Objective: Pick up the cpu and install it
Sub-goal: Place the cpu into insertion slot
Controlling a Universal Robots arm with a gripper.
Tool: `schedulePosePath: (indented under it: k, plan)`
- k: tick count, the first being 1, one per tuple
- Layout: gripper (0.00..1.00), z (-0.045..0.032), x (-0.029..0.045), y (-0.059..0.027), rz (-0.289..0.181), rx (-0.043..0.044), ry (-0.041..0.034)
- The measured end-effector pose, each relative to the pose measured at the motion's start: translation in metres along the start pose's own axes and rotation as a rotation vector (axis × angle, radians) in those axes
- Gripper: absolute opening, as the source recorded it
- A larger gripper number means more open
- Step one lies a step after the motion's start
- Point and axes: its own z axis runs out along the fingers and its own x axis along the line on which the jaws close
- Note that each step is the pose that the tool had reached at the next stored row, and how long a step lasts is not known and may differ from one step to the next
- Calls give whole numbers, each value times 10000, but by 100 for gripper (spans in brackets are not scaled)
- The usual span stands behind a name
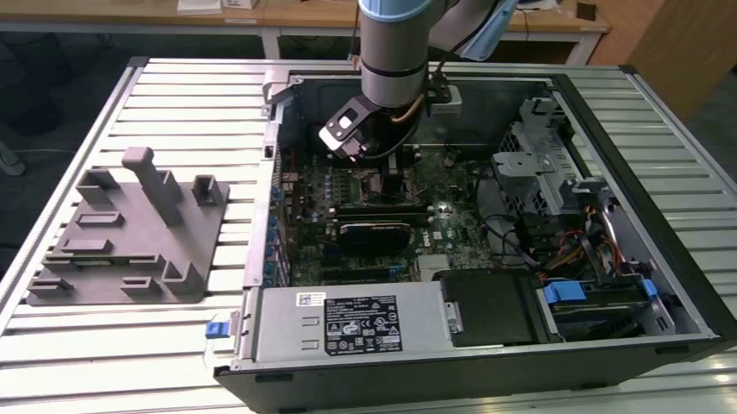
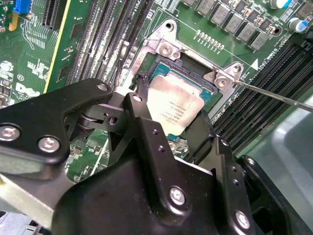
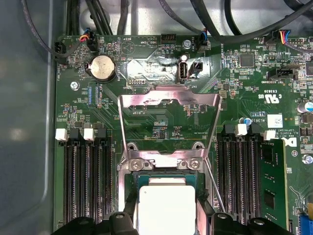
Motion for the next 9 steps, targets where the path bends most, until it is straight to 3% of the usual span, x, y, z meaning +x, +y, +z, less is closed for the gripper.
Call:
schedulePosePath:
  k: [9]
  plan:
    - [55, 3, 1, 1, 0, -5, 4]
